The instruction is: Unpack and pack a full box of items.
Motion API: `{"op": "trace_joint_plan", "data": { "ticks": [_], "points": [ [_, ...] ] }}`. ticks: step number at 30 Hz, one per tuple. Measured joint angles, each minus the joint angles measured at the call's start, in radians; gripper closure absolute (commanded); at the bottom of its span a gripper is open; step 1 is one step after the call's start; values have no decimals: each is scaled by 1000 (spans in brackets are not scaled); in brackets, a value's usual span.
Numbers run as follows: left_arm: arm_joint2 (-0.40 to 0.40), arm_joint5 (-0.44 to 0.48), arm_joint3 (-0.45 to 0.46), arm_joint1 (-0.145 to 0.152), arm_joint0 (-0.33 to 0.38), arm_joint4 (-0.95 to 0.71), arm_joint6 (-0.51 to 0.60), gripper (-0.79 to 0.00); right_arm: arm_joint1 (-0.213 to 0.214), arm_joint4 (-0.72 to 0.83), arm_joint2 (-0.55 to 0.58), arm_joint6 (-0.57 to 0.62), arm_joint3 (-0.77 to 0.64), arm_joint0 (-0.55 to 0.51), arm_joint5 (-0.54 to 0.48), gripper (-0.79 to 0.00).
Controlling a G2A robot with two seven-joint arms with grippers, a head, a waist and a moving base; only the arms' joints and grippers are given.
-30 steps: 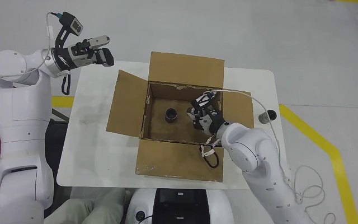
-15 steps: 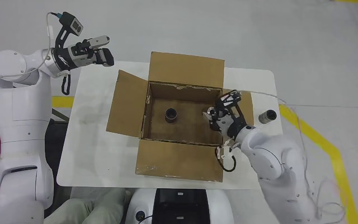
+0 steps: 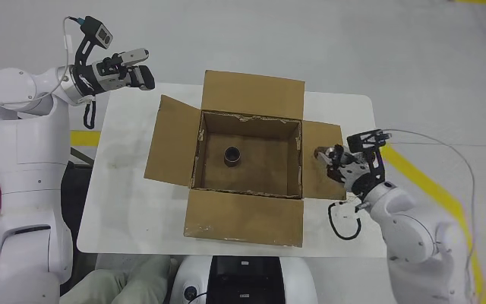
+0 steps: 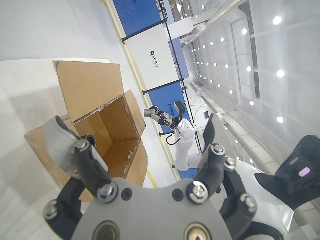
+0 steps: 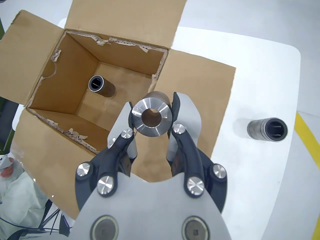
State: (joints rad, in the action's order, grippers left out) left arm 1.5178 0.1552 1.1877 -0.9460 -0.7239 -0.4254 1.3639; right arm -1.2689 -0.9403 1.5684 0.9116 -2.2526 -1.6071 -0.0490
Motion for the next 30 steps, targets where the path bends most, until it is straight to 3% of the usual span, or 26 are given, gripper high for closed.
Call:
{"op": "trace_joint_plan", "data": {
  "ticks": [14, 30],
  "points": [
    [0, 0, 0, 0, 0, 0, 0, -785, 12, 56, 184, -67, 40, -106, 59, 0],
    [0, 0, 0, 0, 0, 0, 0, -785, 21, 100, 193, -69, 214, -69, 99, 0]
  ]
}}
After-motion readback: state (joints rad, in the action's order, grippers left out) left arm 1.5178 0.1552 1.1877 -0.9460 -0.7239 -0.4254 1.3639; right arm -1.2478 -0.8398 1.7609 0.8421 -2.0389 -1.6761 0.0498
